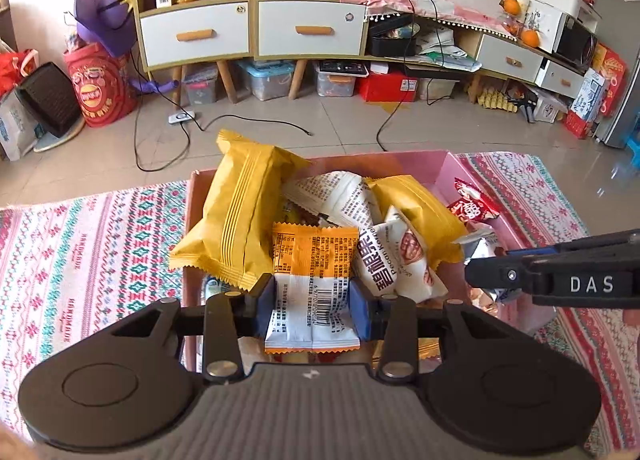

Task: Organize snacks

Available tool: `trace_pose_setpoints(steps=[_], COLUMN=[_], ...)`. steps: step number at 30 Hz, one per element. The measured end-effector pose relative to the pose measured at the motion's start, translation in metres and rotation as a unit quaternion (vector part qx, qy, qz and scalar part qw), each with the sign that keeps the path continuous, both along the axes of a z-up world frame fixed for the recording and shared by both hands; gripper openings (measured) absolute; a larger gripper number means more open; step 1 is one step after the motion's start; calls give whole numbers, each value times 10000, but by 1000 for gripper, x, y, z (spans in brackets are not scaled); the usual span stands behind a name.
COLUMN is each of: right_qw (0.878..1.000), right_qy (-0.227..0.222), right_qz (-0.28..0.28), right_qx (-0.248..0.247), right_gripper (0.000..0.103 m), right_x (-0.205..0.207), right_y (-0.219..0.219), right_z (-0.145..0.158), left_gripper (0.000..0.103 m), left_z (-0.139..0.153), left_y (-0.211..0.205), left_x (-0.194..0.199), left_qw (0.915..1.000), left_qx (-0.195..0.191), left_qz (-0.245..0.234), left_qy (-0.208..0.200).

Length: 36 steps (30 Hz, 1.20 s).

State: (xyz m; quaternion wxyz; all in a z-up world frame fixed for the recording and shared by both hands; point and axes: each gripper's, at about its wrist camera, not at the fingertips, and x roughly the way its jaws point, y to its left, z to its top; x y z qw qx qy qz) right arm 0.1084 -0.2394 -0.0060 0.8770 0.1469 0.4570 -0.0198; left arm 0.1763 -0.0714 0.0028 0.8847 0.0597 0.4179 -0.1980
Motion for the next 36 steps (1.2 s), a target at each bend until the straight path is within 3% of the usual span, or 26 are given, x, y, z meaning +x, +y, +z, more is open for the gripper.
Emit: trace_pose_setpoints(steps=[4,12,18,30,36], right_qw=[10000,9997,9993,9979,9974], right_qy=[-39,-71,-135,91,187], right_qz=[-85,-219,-346,-391,-320], right_qx=[32,14,-23,-509,-624], right_gripper=[34,63,84,95,97], right_x=[1,-9,-30,-74,-95], right_y=[-2,-7,-12,-1,12], right_z=[4,12,23,30,32], left_gripper=[49,87,98,103,103], left_z=[1,8,15,22,31], left_y=[-1,2,4,26,39], left_x=[-3,-13,-34,-81,-103], left_qw=[9999,9999,9998,9993,9986], left_qx=[59,-17,-70,14,269], left_qz=[-86,-156,-186,201,334], left_qy=[7,-27,30,315,294])
